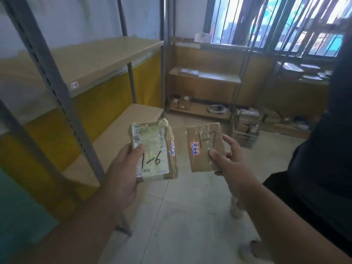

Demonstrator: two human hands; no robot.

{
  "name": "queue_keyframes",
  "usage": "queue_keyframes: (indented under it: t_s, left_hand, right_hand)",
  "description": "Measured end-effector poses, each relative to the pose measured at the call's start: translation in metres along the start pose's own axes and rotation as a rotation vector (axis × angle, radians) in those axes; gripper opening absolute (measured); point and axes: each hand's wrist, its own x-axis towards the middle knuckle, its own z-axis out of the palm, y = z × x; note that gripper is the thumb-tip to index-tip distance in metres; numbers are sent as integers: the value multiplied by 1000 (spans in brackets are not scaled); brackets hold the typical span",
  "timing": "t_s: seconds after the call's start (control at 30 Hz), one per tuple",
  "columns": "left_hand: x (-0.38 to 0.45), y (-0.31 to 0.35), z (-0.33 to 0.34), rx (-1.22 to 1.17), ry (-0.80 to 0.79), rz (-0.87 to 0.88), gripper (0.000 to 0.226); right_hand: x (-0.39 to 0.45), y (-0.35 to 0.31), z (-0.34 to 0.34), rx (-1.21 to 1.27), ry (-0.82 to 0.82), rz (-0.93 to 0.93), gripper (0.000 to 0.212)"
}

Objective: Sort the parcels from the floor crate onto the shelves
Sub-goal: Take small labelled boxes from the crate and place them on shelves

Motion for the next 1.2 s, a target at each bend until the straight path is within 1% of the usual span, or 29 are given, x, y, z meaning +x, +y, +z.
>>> queue_keyframes:
  t_s: [0.2,0.27,0.37,0.47,0.5,0.57,0.67,0.77,0.9,1.0,1.03,1.13,1.2]
  left_hand:
    - [98,2,78,-26,51,66,18]
    - [131,5,99,-43,106,109,20]
    - [169,23,121,-68,183,159,28]
    - [195,57,136,-69,254,253,38]
    - [203,69,138,-73,289,289,37]
    - [218,93,140,-81,371,355,27]
    - [237,127,139,-66,430,426,24]
    - [250,160,138,-13,499,522,24]
    - [259,194,135,62,625,598,25]
    - [265,212,128,134,761,633,26]
    - [265,214,125,170,828,637,28]
    - [260,219,116,264,1069,608,44]
    - [255,222,109,291,1200,572,48]
  right_hand:
    - [136,-4,-29,31,-29,-28,57]
    - [182,-14,-29,39,-90,-58,55]
    - [241,-34,-19,43,-195,-93,50]
    - [298,-63,5,82,-320,-146,49]
    - [314,-73,16,96,-357,-177,51]
    - [342,-93,40,133,-415,-248,52]
    - [375,-116,76,182,-475,-335,49]
    - [399,-140,104,261,-528,-333,49]
    - [425,-176,129,303,-675,-358,46]
    - [442,-200,151,318,-785,-422,46]
    - [446,-206,158,324,-825,-439,46]
    - [452,-224,181,348,-974,-451,44]
    - [455,-233,199,372,-1090,-443,44]
